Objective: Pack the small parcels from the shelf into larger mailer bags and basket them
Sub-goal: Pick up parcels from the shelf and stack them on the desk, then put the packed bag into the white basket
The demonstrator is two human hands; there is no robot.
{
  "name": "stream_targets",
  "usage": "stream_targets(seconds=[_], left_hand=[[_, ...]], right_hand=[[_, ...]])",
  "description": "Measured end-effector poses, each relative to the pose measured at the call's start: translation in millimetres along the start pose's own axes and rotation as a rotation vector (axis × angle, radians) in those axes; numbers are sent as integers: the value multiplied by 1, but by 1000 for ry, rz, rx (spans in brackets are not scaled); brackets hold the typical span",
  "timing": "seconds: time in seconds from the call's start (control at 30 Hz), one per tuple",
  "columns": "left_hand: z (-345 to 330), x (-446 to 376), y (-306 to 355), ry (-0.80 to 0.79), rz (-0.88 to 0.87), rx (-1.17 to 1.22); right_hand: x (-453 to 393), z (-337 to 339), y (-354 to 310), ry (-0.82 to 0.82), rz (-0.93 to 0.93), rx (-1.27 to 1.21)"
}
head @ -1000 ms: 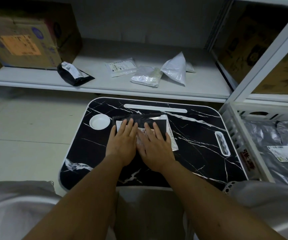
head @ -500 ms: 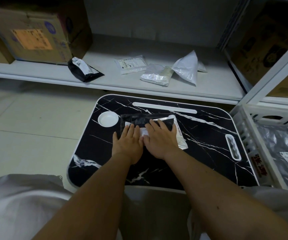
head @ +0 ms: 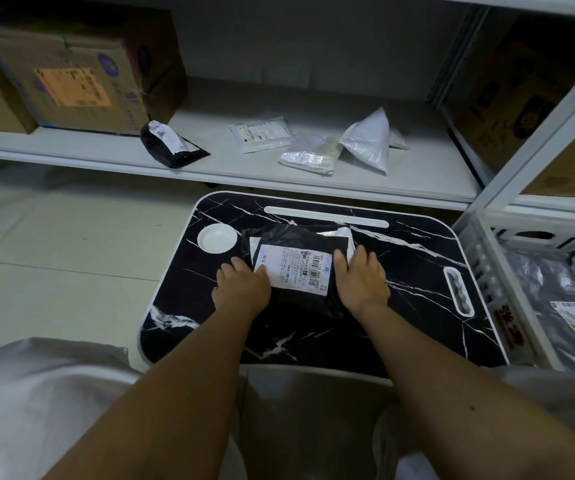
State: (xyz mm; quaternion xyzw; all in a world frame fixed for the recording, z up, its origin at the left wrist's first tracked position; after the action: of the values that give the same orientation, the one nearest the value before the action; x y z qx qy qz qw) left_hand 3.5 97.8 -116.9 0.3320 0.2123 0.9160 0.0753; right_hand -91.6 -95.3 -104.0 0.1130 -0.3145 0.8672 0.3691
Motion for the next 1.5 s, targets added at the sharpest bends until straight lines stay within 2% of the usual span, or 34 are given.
stream_targets(seconds=[0.1,0.2,0.3,0.4,0.5,0.67,0.9,1.17,1.37,1.5], left_hand=[[6,5,15,109,-28,116],[9,5,21,93,39,218],[10,-1,17,63,126,287],[5,-15,10,-1,173,404],[0,-25,6,-74,112,507],[-5,-17,5,-88,53,520],[14,13,34,-22,-40,464],[28,62,121,2,-220,430],[6,119,219,9,-370,383],[-36,153,284,-35,-428,358]], right_hand=[[1,10,1,21,-143,-240],[-2,16,1,-85,-205,-351],[-7,13,-4,-211,-162,-488],[-14,6,-2,-294,-130,-504],[-6,6,-4,-366,-70,-575],[5,3,2,-424,-60,-653],[28,37,-7,-356,18,-757],[67,135,10,-208,136,-812],[100,215,73,-52,140,-885],[126,255,136,45,103,-948]])
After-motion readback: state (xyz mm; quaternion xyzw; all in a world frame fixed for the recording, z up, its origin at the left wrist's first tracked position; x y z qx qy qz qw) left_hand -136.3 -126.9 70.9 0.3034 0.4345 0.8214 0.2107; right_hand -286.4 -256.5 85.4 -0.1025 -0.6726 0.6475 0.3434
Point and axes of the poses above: each hand's wrist, its own x-axis away from the middle knuckle, its own z-axis out of the back of the hand, y = z × x, the point moved 4 cm from there along -x, towards the middle knuckle, and after that the axes turned 15 degrees about -y, right-handed, at the moved point
